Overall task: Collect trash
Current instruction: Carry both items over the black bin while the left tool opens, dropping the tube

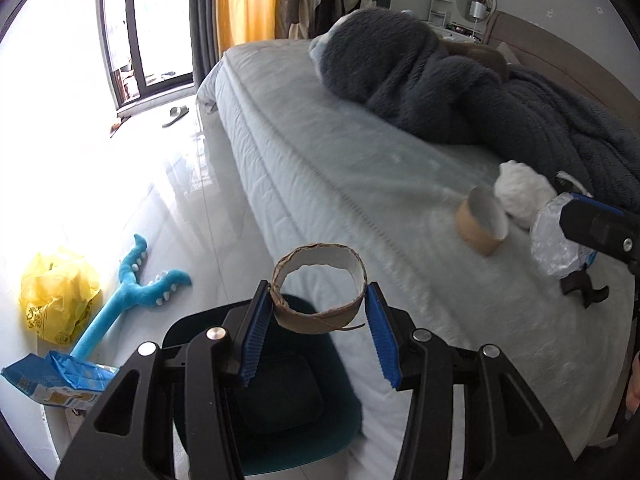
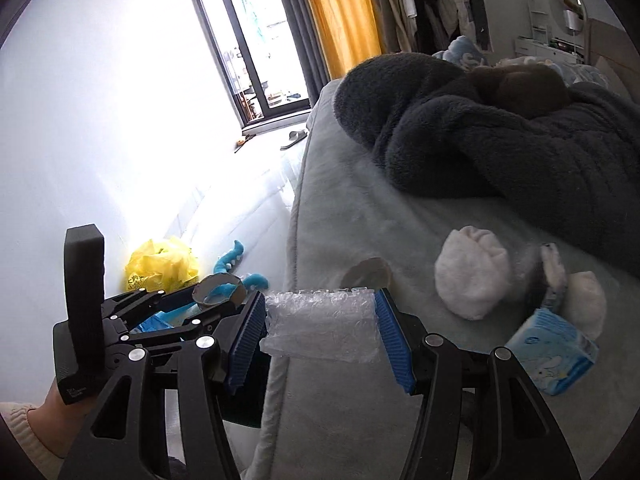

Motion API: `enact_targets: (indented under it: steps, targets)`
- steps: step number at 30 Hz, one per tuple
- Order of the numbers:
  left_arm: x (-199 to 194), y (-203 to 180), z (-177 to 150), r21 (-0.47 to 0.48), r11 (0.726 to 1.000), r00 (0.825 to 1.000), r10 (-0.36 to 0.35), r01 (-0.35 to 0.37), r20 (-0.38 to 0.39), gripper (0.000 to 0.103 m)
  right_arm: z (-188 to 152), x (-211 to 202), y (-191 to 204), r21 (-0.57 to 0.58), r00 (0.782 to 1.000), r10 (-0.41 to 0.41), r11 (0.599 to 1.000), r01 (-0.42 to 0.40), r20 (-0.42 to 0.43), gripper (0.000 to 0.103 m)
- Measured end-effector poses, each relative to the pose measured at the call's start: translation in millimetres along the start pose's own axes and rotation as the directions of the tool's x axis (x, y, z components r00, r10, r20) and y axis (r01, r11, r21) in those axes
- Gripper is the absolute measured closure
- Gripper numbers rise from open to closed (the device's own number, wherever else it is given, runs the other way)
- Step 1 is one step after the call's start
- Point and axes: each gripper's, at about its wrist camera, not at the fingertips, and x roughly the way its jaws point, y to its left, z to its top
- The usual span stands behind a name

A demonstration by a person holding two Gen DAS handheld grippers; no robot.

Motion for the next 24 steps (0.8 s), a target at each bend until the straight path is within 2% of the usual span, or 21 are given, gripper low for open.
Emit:
enact_targets:
  steps: [11,17,24]
  targets:
    - [27.4,60.9,-40.3,-0.008,1.000,0.989,0.026,-0.027,-0.148,0.052,2.2,52.1,56.7,-0.037,0.996,0.058,0.997,-0.060,-0.064,0.045]
    - [42.8,87.9,-61.9,-0.020,0.999,0.966,0.029,-0.035,-0.258,0.052,-4.1,78.3,80.2,-0.047,0.991,0.076,0.996,-0.081,-0.106,0.045]
    - [53.8,109.6,-83.6,-0.052,0.999,0.938,-0.020,0.002,-0.347,0.051,-7.7,103.9,97.5,-0.035,0.983,0.097,0.994,-0.104,-0.154,0.045]
